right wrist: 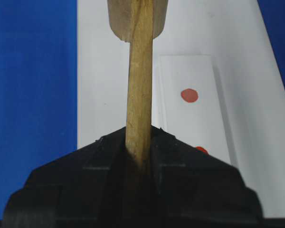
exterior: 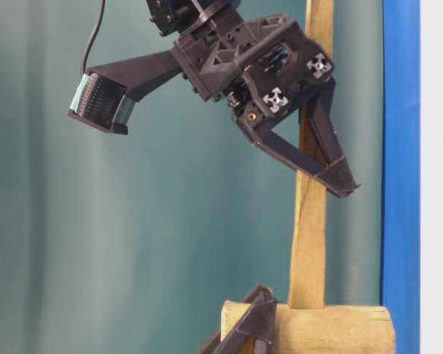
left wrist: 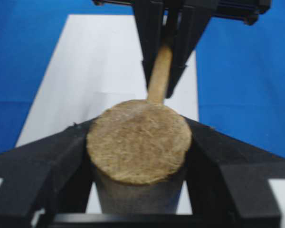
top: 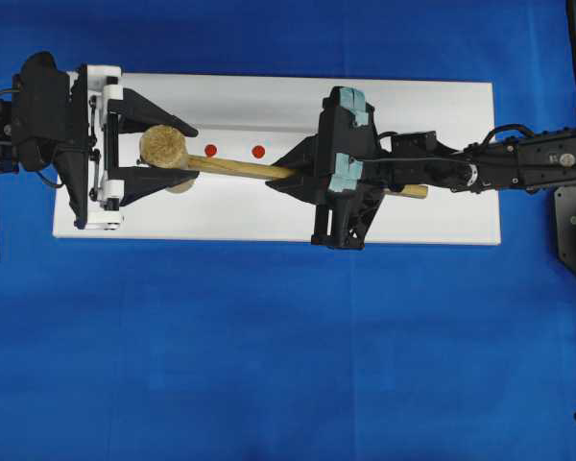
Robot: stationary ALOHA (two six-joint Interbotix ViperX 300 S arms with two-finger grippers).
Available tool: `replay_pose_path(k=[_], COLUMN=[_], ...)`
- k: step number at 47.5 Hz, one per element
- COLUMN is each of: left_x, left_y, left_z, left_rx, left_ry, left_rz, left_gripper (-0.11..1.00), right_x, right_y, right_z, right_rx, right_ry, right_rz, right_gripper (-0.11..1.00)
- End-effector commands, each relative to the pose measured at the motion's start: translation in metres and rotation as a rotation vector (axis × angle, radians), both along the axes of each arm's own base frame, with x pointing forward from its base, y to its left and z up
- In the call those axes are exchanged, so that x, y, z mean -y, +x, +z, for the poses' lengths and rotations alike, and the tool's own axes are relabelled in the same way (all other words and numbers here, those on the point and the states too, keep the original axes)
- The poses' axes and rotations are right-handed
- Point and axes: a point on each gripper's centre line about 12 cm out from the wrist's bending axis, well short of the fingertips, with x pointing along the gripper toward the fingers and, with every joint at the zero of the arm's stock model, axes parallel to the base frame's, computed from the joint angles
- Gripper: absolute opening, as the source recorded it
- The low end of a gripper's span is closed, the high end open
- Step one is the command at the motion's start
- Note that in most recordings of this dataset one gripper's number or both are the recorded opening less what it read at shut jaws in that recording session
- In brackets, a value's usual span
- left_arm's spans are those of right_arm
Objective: Hit the mark with a hammer.
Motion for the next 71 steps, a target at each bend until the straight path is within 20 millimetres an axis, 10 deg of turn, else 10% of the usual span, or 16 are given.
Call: replay_pose_path(k=[1,29,46,71], left_x=[-0.001,-0.001,-0.001,-0.004], left_y=[0.002,0.000,-0.002,-0.003], left_z=[0.008,0.008,0.008,0.010], left_rx=[0.022,0.027,0.017,0.028], left_ry=[-0.007,-0.043,-0.065,-0.869], left_rz=[0.006,0.016,0.021,0.279], left_gripper=[0.45,0.45,0.45,0.45], right_x=[-0.003,-0.006,-0.003,-0.006], right_y=[0.005,0.003,-0.006,-0.009], right_z=[0.016,0.015,0.022,0.035], right_rx=[0.042,0.029,0.066,0.109], right_ry=[-0.009,-0.017,-0.057,-0.167], right_rz=[0.017,0.059,0.000,0.041], right_gripper=[0.02,0.03,0.92,0.89])
